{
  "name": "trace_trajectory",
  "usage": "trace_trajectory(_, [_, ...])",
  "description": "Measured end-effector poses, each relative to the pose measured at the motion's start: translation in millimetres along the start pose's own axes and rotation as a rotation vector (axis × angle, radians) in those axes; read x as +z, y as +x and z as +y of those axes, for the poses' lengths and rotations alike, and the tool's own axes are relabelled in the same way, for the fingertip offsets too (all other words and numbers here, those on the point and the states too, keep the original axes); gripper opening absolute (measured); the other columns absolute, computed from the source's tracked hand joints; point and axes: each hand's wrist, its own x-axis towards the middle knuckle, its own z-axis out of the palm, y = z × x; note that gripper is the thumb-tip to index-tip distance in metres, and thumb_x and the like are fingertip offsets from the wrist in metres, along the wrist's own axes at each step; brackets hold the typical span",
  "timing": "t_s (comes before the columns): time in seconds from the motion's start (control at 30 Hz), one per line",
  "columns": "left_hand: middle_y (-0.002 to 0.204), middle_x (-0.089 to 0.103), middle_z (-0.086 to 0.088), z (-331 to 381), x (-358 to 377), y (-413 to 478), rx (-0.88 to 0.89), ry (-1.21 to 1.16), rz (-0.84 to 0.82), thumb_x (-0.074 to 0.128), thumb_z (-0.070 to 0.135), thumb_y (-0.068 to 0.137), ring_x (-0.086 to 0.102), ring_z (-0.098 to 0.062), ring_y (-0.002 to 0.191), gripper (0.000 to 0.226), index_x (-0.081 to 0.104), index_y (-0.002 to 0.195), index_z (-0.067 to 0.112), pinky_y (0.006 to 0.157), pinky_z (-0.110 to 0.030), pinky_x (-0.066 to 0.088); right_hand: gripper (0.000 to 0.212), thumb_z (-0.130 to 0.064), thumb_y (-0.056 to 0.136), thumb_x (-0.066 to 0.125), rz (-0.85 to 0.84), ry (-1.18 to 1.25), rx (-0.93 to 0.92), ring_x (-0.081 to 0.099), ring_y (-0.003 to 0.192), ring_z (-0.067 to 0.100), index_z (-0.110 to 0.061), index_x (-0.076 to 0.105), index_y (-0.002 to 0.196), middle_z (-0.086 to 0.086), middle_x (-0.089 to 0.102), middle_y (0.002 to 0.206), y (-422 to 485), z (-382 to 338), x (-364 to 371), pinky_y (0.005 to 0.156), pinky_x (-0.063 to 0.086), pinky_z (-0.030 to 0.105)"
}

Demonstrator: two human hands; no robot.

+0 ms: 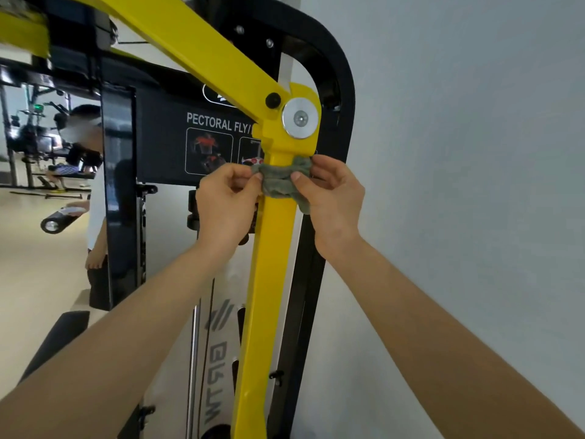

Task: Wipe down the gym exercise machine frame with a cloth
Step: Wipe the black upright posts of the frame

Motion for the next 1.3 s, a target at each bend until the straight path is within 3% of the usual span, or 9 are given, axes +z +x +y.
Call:
trace_trajectory(0.07, [0.091,0.072,-0.006,0.1,1.2,-0.5,-0.139,-0.101,-0.028,0.067,0.022,0.096,0.073,-0.018,0.083,0.01,0.069,0.102,0.014,0.064,-0.023,0.059,0.038,-0.008,0.084,0.079,0.012,-0.024,0.001,0.07,0.098,0.01,-0.012,0.065,0.119,0.0,0.072,0.109,-5.8,4.9,-0.8,0.08,0.059,0.023])
trace_trajectory(0.2, [0.085,0.069,0.001,-12.8,-8.4,-16.1,-0.326,-0.185,-0.131,0.065,0.014,0.097,0.069,-0.002,0.068,0.008,0.068,0.103,0.01,0.056,-0.014,0.053,0.035,-0.008,0.085,0.078,-0.012,-0.123,0.01,0.071,0.097,0.011,-0.012,0.067,0.117,-0.001,0.073,0.109,-35.6,30.0,-10.2,0.085,0.06,0.027])
trace_trajectory(0.37, [0.091,0.07,0.0,-52.9,-31.9,-50.2,-0.488,-0.127,-0.282,0.064,0.014,0.097,0.067,-0.008,0.079,0.006,0.07,0.099,0.015,0.06,-0.016,0.054,0.031,-0.004,0.085,0.077,-0.029,-0.169,0.098,0.072,0.094,0.012,-0.009,0.068,0.114,0.0,0.074,0.105,-82.8,69.8,-24.4,0.082,0.06,0.029])
trace_trajectory(0.53, [0.088,0.073,-0.003,-85.7,-45.8,-88.3,-0.578,-0.144,-0.299,0.067,0.007,0.094,0.07,-0.015,0.076,0.008,0.066,0.1,0.011,0.062,-0.02,0.055,0.028,-0.004,0.085,0.077,-0.042,-0.201,0.186,0.072,0.093,0.015,-0.012,0.069,0.11,-0.001,0.075,0.102,-128.3,112.2,-37.1,0.083,0.062,0.036])
trace_trajectory(0.67, [0.084,0.073,-0.001,-113.9,-50.9,-119.0,-0.558,-0.102,-0.324,0.062,-0.004,0.093,0.07,-0.015,0.073,0.021,0.065,0.088,0.016,0.062,-0.022,0.055,0.029,-0.005,0.084,0.078,-0.038,-0.204,0.283,0.073,0.091,0.019,-0.013,0.069,0.11,0.001,0.075,0.101,-159.9,145.3,-45.6,0.08,0.063,0.043])
trace_trajectory(0.83, [0.085,0.076,0.002,-146.4,-56.9,-164.0,-0.603,-0.08,-0.252,0.059,-0.006,0.095,0.073,-0.011,0.077,0.025,0.073,0.093,0.014,0.068,-0.022,0.057,0.028,-0.004,0.083,0.08,-0.045,-0.255,0.359,0.072,0.089,0.017,-0.012,0.069,0.107,0.002,0.074,0.099,-194.9,176.6,-54.0,0.079,0.063,0.039])
trace_trajectory(1.0, [0.101,0.076,0.003,-169.3,-64.6,-204.0,-0.624,-0.05,-0.218,0.063,0.001,0.095,0.072,-0.015,0.094,0.025,0.075,0.101,0.021,0.076,-0.025,0.058,0.028,-0.005,0.082,0.08,-0.039,-0.373,0.424,0.07,0.088,0.01,-0.014,0.067,0.105,-0.003,0.073,0.097,-220.2,192.7,-55.2,0.081,0.061,0.032])
trace_trajectory(1.13, [0.11,0.065,0.006,-190.7,-71.6,-224.1,-0.491,0.165,-0.315,0.078,0.025,0.087,0.066,-0.013,0.096,0.025,0.076,0.112,0.024,0.086,-0.035,0.057,0.027,-0.003,0.084,0.077,0.025,-0.456,0.438,0.068,0.089,0.004,-0.017,0.066,0.104,-0.008,0.072,0.097,-243.3,196.5,-48.0,0.08,0.06,0.027])
trace_trajectory(1.3, [0.105,0.062,0.0,-203.2,-80.3,-219.2,-0.435,0.148,-0.466,0.074,0.026,0.09,0.063,-0.009,0.088,0.034,0.072,0.123,0.015,0.081,-0.031,0.056,0.03,0.001,0.082,0.077,0.216,-0.478,0.381,0.068,0.091,0.007,-0.018,0.066,0.102,-0.005,0.072,0.097,-263.1,192.0,-21.6,0.08,0.057,0.018])
